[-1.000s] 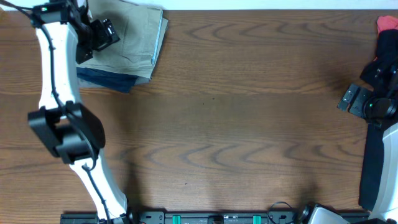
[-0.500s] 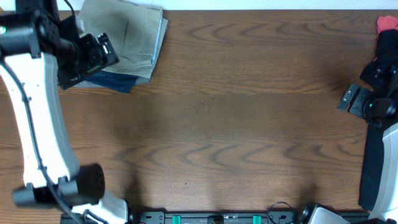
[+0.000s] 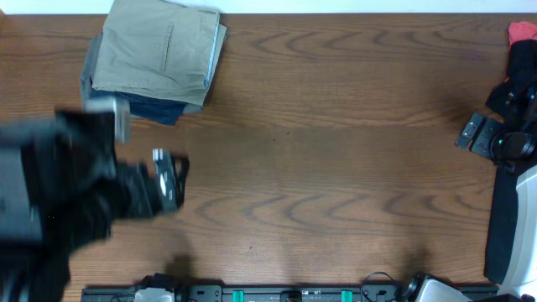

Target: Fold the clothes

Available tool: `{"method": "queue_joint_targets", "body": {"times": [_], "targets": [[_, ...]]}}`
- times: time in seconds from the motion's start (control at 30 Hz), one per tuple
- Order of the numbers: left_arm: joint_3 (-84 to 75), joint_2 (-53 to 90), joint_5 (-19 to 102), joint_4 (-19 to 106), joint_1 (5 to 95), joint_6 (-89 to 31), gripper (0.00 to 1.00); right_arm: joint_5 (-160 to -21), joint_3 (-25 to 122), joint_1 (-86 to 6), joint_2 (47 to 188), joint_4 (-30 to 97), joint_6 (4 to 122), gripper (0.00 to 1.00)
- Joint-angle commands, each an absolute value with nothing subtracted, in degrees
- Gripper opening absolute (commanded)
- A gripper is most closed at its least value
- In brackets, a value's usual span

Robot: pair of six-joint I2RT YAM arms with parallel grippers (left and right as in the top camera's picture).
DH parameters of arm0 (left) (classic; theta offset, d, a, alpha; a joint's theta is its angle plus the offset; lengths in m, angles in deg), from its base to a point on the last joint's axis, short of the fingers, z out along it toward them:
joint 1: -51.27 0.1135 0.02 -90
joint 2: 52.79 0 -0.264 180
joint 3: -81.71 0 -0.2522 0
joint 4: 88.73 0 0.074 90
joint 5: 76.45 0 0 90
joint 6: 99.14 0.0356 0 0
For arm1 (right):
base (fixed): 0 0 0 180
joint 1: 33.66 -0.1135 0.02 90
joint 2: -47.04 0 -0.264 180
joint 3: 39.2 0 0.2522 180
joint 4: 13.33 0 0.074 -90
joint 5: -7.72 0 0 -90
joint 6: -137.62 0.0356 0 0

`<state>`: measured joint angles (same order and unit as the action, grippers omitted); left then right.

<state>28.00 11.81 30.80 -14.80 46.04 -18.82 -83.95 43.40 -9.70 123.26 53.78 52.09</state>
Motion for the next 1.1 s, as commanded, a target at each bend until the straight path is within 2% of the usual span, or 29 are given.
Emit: {"method": "queue_joint_targets", "body": {"times": [0.0,0.27,0.73,0.87,1.07], "targets": [[21.24,6.83,30.96,-19.26,45.40,-24.10,0.98,-83.79,43.99,-10.07,122.74,53.86,51.37,0.99],[18.34,-1.70,30.91,-19.26,45.40,-26.64,0.98,-83.79,43.99,-10.07,122.74,53.86,51.37,0.99],[13.11,-3.20,30.89,-19.02,45.40,-27.12,0.98,-83.79,43.99,-10.07,122.74,53.86,51.37,0.99],[2.77,-5.96,30.89,-11.76,45.45,-24.37,0.98,-83.79,43.99,-10.07,122.74,53.86,51.37,0.99],[-20.96,-17.28,30.87,11.05,45.47,-21.59,0.98,-83.79,43.99,-10.07,122.74,53.86,51.37,0.99]]}}
